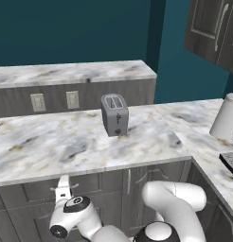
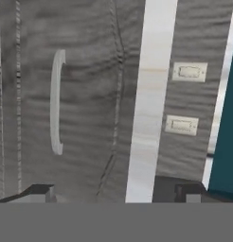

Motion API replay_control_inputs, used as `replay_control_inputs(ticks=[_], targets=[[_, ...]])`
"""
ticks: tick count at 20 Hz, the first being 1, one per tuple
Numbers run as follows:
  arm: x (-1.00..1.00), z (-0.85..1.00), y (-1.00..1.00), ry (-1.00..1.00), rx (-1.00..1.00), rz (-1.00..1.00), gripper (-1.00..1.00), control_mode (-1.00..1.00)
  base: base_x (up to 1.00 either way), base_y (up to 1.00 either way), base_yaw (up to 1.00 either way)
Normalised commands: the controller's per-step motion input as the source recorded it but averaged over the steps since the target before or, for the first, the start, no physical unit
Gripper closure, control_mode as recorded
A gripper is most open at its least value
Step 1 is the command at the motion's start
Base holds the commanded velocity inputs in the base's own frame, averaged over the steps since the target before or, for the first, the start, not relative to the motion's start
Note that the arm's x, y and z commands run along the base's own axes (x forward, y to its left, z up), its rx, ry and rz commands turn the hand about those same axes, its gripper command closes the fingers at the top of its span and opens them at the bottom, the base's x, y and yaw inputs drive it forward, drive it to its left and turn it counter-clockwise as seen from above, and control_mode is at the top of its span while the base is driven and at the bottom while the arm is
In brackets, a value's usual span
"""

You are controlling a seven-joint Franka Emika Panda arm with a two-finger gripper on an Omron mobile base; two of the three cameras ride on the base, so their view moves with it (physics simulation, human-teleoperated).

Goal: Take the tongs from the drawer on the left and place them on the dining counter next to the tray containing the kebab skewer.

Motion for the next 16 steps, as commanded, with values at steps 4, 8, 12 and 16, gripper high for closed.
replay_control_inputs(ticks=[4,8,12,16], targets=[[0.13,-0.38,0.16,0.0,0.0,0.0,-1.0,-1.0,0.0,0.0,0.0],[0.05,-0.42,0.17,0.0,0.0,0.0,-1.0,-1.0,0.0,0.0,0.0],[0.1,-0.41,0.16,0.0,0.0,0.0,-1.0,-1.0,0.0,0.0,0.0],[0.26,-0.29,0.14,0.0,0.0,0.0,-1.0,-1.0,0.0,0.0,0.0]])
